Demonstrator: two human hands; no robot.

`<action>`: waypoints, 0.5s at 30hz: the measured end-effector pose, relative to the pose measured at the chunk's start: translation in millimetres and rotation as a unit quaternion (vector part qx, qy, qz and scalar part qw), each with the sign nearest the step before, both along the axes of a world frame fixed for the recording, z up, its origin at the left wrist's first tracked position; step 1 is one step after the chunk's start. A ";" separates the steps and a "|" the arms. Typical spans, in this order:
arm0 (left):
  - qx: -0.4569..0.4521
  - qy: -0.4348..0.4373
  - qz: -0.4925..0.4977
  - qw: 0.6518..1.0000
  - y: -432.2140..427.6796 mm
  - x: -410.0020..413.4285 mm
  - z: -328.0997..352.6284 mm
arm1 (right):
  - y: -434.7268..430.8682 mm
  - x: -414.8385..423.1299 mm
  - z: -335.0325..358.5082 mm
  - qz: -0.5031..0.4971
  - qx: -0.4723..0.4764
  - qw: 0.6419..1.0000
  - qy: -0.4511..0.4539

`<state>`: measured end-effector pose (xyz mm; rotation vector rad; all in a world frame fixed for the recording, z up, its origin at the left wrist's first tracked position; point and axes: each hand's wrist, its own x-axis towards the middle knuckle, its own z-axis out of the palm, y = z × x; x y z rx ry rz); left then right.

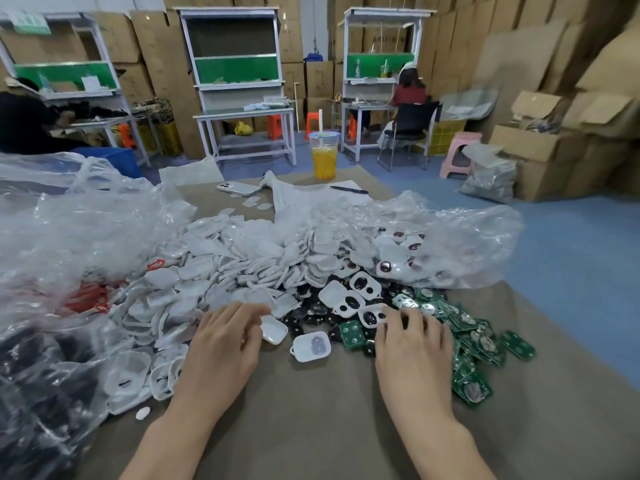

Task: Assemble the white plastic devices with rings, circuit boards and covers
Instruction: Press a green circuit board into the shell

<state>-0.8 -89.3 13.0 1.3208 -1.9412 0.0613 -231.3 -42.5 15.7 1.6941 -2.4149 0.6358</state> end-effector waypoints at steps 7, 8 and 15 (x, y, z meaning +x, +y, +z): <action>0.015 0.025 -0.003 1.000 -0.4 0.7 1.4 | -4.6 1.7 4.1 0.118 0.052 0.991 0.039; 0.022 0.028 0.000 0.999 -0.4 0.6 1.8 | -5.8 -0.2 2.6 0.117 0.078 0.989 0.037; 0.021 0.022 0.000 1.000 -1.9 1.6 1.7 | -8.1 0.2 1.3 0.108 0.080 0.991 0.019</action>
